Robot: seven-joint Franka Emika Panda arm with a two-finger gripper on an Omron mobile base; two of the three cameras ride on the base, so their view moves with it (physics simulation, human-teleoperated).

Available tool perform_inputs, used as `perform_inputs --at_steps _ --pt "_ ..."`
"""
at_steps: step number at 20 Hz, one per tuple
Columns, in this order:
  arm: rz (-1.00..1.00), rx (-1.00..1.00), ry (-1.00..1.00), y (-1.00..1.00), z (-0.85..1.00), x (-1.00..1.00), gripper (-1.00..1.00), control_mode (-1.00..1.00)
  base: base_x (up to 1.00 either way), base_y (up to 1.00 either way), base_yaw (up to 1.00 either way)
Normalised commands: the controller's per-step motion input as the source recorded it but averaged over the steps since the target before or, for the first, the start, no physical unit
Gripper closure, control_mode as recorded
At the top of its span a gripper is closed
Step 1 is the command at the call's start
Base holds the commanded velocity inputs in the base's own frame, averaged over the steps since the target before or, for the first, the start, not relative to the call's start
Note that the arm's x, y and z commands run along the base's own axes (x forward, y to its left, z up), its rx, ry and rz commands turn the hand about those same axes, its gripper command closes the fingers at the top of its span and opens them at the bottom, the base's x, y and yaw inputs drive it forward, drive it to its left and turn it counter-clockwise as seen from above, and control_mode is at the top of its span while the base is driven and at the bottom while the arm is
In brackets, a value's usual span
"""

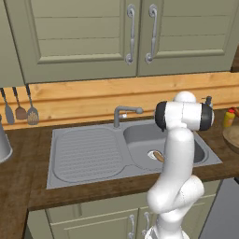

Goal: Pick the sweet potato from the sink and place it in the bowl. Then pick the bowl and place it in the microwave. Then close the microwave door and press the start button.

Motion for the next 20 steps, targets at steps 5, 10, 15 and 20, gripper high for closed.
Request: perform_inputs --at_steps 5,10,15,20 --pt "-0.05 -0.03 -0.04 -0.02 -0.57 0.0 -1.0 -1.0 0.0 0.0 0.0" --pt "-0.14 -0.1 -0.1 0.0 -0.27 0.28 -1.0 -1.0 0.0 0.0 0.0" --pt "-0.14 -0.1 -0.02 0.0 -0.32 0.63 -1.0 -1.0 0.0 0.0 0.0" --pt "-0.16 -0.07 0.0 0.08 -0.41 0.63 -1.0 -1.0 0.0 0.0 0.0"
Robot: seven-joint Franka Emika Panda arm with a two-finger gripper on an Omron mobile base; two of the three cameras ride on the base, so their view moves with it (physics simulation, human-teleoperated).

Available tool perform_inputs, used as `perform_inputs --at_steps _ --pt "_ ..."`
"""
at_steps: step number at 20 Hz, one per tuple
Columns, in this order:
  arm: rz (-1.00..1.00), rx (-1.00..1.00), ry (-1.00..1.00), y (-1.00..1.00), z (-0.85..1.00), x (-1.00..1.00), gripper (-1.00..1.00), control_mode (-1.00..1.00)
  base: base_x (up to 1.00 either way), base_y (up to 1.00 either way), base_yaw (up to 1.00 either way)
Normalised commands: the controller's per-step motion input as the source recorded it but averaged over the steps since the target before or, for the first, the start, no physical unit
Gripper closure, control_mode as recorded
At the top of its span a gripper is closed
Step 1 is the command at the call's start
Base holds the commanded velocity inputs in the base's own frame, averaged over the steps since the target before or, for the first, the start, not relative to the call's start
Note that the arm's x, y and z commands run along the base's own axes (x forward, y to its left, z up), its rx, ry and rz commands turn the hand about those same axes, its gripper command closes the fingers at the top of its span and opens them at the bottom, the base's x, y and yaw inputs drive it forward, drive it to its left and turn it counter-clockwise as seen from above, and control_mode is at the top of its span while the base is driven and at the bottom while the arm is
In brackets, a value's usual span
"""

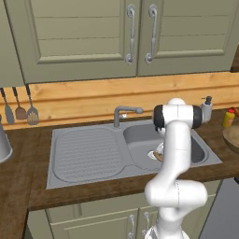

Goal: Pick the sweet potato from the sink and place it in the bowl. Then pick the bowl and place it in the microwave. Then close the microwave door and press the start button.

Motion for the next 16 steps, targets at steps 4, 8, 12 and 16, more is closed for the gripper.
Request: perform_inputs --at_steps 4,8,12,16 --pt "-0.11 -0.01 0.0 0.0 -0.46 0.46 -1.0 -1.0 0.0 0.0 0.0" --pt "-0.01 0.0 0.0 0.02 -0.23 0.02 -1.0 -1.0 0.0 0.0 0.0" --pt "0.0 0.0 -0.01 0.08 0.0 -0.01 -1.0 -1.0 0.0 0.0 0.0" --pt "0.0 0.0 -0.01 0.28 0.0 -0.22 -1.0 -1.0 0.0 0.0 0.0"
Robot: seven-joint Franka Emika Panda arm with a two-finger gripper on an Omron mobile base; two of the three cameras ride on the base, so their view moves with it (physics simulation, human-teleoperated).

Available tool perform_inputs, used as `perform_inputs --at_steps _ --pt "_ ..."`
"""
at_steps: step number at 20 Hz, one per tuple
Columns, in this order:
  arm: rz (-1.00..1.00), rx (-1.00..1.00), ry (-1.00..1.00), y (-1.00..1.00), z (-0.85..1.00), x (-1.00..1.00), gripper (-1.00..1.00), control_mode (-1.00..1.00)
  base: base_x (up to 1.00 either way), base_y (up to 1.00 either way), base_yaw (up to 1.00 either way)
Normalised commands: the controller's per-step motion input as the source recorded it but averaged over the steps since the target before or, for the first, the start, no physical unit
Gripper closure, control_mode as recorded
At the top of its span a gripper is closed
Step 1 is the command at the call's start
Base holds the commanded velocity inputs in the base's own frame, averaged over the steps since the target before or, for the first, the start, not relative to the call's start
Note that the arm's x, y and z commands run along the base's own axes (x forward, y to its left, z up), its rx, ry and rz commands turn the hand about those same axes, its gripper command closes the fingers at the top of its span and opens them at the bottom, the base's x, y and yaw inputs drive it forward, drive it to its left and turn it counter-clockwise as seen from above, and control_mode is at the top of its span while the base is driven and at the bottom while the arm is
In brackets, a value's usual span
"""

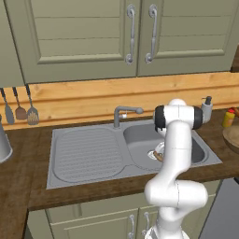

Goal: Pick the sweet potato from the sink and place it in the bowl. Then pick the bowl and place it in the microwave. Then close the microwave door and press the start button.

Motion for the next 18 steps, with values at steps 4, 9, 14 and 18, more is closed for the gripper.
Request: perform_inputs --at_steps 4,9,14,18 --pt "0.0 0.0 0.0 0.41 -0.03 -0.09 -1.0 -1.0 0.0 0.0 0.0" --pt "0.0 -0.01 0.0 0.27 -0.31 0.07 -1.0 -1.0 0.0 0.0 0.0" --pt "0.01 -0.01 0.0 0.0 -0.37 0.04 -1.0 -1.0 0.0 0.0 0.0" --pt "0.0 -0.01 0.0 0.05 -0.27 0.0 1.0 -1.0 0.0 0.0 0.0"
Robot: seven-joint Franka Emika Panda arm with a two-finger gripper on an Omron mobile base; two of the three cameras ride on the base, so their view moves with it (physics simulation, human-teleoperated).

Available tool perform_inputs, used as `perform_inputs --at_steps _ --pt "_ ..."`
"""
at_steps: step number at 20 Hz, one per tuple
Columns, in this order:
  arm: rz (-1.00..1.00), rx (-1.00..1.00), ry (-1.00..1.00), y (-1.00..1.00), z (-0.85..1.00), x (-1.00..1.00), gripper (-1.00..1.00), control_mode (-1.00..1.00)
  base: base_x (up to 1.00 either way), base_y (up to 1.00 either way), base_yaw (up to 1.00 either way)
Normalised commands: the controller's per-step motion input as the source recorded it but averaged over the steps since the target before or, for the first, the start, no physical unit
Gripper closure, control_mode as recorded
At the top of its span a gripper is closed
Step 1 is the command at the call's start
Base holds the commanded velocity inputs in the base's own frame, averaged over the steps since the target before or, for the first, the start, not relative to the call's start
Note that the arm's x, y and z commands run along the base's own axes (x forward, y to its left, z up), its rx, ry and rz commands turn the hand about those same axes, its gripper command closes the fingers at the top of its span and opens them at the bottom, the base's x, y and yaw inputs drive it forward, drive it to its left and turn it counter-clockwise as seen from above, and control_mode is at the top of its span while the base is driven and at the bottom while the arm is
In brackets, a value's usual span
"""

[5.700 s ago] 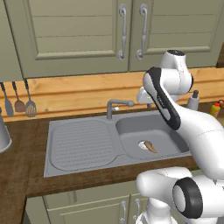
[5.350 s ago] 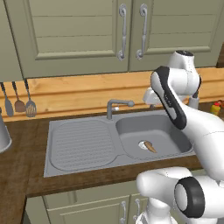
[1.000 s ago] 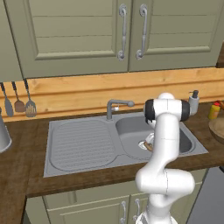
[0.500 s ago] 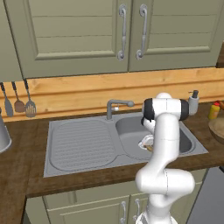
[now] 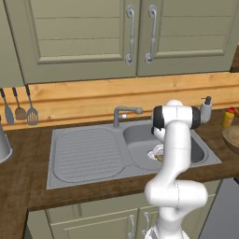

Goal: Pick the sweet potato from the sink and place it in the bowl. Then pick the bowl and place it in the microwave. Then close the microwave door and press the start button.

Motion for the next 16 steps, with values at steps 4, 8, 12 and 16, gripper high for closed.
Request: perform_inputs --at_steps 4,8,12,16 --pt "0.02 -0.04 0.03 0.11 -0.03 -0.02 1.0 -1.0 0.0 0.0 0.0" --pt "0.04 0.0 -0.01 -0.19 0.18 -0.51 1.0 -1.0 0.0 0.0 0.0" --pt "0.04 0.0 -0.07 -0.26 0.86 -0.66 1.0 -1.0 0.0 0.0 0.0" --pt "0.06 -0.05 0.0 -0.06 1.0 -0.52 1.0 -1.0 0.0 0.0 0.0"
